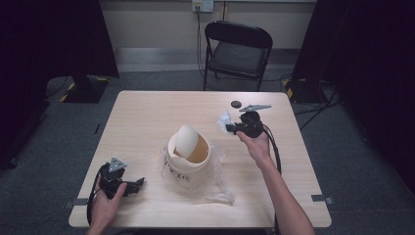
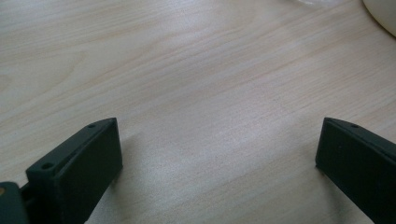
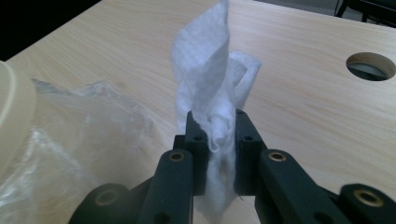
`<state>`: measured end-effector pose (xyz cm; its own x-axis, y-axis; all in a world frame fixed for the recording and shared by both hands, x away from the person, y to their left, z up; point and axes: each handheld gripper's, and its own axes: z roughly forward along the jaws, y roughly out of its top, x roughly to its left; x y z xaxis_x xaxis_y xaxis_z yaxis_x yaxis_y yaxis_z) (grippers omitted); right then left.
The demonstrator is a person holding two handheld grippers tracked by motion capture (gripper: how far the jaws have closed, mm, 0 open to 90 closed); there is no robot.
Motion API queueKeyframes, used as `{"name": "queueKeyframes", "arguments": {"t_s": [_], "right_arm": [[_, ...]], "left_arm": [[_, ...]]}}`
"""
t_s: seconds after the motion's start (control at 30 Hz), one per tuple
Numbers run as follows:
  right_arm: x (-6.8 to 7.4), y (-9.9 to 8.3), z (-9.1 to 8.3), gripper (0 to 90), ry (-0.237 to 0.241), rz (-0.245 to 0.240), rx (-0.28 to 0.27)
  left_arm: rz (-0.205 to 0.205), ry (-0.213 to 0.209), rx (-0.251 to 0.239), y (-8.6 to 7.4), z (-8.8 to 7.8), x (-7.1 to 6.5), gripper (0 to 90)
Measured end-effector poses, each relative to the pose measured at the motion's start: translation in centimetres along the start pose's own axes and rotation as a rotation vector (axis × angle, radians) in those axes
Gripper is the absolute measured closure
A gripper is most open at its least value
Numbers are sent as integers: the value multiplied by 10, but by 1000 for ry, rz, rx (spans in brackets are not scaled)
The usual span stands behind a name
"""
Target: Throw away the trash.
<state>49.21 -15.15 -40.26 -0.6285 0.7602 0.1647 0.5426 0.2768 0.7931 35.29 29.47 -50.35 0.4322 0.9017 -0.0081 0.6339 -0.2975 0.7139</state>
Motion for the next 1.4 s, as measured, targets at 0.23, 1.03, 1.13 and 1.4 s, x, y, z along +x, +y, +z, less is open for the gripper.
{"name": "queueKeyframes", "arguments": {"t_s": [0.23, 1.03, 1.13, 1.4], "right_arm": [[13, 2, -17, 804, 24, -33, -18], [62, -4, -61, 803, 170, -97, -72], [70, -4, -62, 802, 193, -108, -70], [85, -7, -53, 802, 232, -139, -43]], "left_arm": [[0, 0, 0, 0, 0, 0, 0], [0, 0, 0, 0, 0, 0, 0], [0, 0, 0, 0, 0, 0, 0], [0, 0, 0, 0, 0, 0, 0]]}}
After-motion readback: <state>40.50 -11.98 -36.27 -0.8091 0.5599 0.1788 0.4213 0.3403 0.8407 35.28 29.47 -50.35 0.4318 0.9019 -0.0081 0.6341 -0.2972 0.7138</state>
